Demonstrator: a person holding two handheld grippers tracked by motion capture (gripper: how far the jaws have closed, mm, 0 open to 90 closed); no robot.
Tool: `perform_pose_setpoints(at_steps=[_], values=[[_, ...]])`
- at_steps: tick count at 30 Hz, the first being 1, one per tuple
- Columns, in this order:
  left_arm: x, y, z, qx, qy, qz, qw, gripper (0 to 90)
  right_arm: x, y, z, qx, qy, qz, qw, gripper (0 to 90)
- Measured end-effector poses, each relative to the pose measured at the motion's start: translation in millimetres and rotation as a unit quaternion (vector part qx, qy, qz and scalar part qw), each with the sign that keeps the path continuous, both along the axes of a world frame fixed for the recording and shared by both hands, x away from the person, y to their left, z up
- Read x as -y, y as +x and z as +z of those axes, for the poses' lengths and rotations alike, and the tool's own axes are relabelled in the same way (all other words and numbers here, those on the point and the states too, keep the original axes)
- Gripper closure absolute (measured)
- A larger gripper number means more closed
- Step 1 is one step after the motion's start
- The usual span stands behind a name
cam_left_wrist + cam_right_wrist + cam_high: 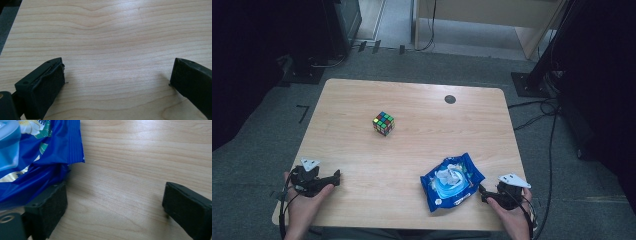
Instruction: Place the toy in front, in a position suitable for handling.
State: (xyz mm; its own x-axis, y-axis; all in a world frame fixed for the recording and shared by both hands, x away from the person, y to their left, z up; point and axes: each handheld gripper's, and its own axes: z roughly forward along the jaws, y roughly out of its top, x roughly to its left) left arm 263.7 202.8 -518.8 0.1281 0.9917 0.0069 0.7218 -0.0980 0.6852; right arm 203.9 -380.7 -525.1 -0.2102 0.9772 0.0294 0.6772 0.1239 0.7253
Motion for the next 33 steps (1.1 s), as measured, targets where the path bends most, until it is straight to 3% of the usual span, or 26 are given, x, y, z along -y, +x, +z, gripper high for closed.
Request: perform_pose_setpoints(at_steps=[1, 4, 5, 10, 12, 15, 19, 22, 27, 29, 31, 33], values=[[-0.2, -0.2, 0.1, 0.0, 0.0, -0.002, 1.0, 0.0, 0.5, -1.6, 1.3, 0.002, 0.002, -0.003, 1.0, 15.2], [-0.3, -0.7, 0.1, -0.001, 0.001, -0.005, 1.0, 0.0, 2.3, -6.0, 7.7, 0.009, 0.054, -0.005, 0.9985, 16.6], [-0.3, -1.0, 0.1, -0.001, 0.001, -0.008, 1.0, 0.0, 0.7, -8.5, 11.4, 0.017, 0.061, -0.004, 0.998, 19.1], [0.0, -1.5, 0.2, -0.001, 0.002, -0.014, 0.9999, 0.0, -24.3, -20.2, 27.5, 0.043, 0.047, 0.023, 0.9977, 27.7], [0.2, -1.8, 0.1, -0.001, 0.001, -0.015, 0.9999, 0.0, -31.3, -23.5, 31.3, 0.047, 0.051, 0.031, 0.9971, 28.0], [0.2, -2.7, 0.0, 0.0, 0.001, -0.017, 0.9999, 0.0, -31.8, -29.5, 38.7, 0.055, 0.067, 0.021, 0.996, 29.7], [0.3, -3.0, 0.0, 0.0, 0.001, -0.018, 0.9998, 0.0, -32.1, -30.0, 36.0, 0.033, 0.089, 0.035, 0.9948, 38.0], [0.4, -3.2, 0.0, 0.0, 0.001, -0.019, 0.9998, 0.0, -40.0, -28.3, 29.0, 0.014, 0.112, 0.056, 0.9921, 42.5], [1.0, -4.1, 0.0, 0.0, 0.0, -0.02, 0.9998, 0.0, -55.5, -32.8, 31.4, 0.038, 0.099, 0.072, 0.9917, 43.0], [1.0, -4.1, 0.0, 0.0, 0.0, -0.021, 0.9998, 0.0, -62.5, -33.8, 30.8, 0.034, 0.106, 0.094, 0.9893, 41.9], [1.0, -4.1, 0.0, 0.0, 0.0, -0.021, 0.9998, 0.0, -71.3, -33.3, 26.6, 0.03, 0.078, 0.099, 0.9915, 38.8], [1.0, -4.2, 0.0, 0.0, 0.0, -0.021, 0.9998, 0.0, -75.5, -31.3, 22.2, 0.026, 0.071, 0.104, 0.9917, 36.0]])
